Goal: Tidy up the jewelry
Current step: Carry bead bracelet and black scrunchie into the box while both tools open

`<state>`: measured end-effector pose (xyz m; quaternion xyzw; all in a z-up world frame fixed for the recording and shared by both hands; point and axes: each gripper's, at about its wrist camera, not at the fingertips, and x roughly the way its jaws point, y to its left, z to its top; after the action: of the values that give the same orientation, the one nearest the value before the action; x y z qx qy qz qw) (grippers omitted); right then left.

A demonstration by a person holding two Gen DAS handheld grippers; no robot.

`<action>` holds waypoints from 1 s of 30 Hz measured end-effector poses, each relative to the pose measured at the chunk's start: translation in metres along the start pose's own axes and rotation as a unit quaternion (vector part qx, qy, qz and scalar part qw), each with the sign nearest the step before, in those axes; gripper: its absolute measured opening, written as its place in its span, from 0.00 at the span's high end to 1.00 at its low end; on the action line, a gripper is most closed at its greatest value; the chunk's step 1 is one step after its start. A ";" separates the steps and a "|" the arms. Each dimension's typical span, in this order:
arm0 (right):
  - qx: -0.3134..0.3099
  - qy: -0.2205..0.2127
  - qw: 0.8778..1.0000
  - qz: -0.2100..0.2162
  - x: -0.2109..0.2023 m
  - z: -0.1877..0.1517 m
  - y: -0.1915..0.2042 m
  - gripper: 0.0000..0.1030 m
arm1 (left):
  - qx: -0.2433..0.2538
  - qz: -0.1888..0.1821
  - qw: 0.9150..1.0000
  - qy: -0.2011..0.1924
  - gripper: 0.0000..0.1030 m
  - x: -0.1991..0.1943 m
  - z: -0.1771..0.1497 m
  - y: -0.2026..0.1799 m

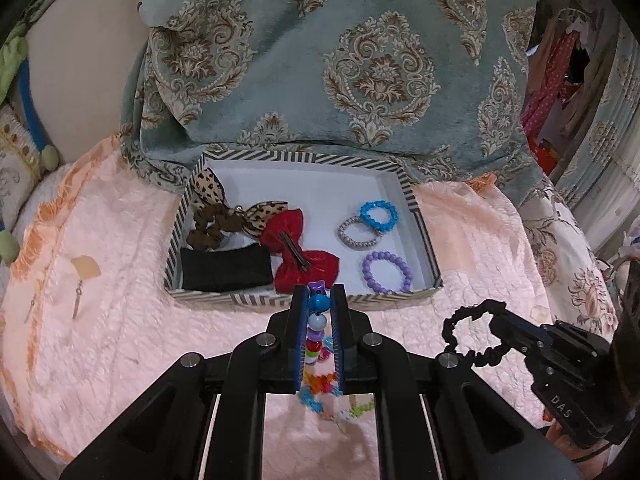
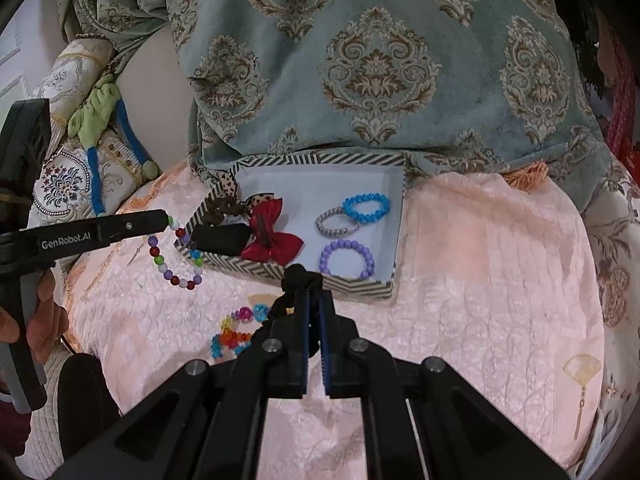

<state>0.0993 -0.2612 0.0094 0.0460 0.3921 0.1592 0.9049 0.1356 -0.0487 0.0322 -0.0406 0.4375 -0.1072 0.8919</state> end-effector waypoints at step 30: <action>0.046 0.029 0.998 0.025 0.151 0.088 -0.019 0.95 | 0.009 0.027 1.000 0.003 1.00 0.114 0.111 0.036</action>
<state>0.2652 -0.2264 -0.0392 0.0929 0.4238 0.1645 0.8858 0.2969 -0.0421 0.0064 -0.0199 0.4397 -0.0869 0.8937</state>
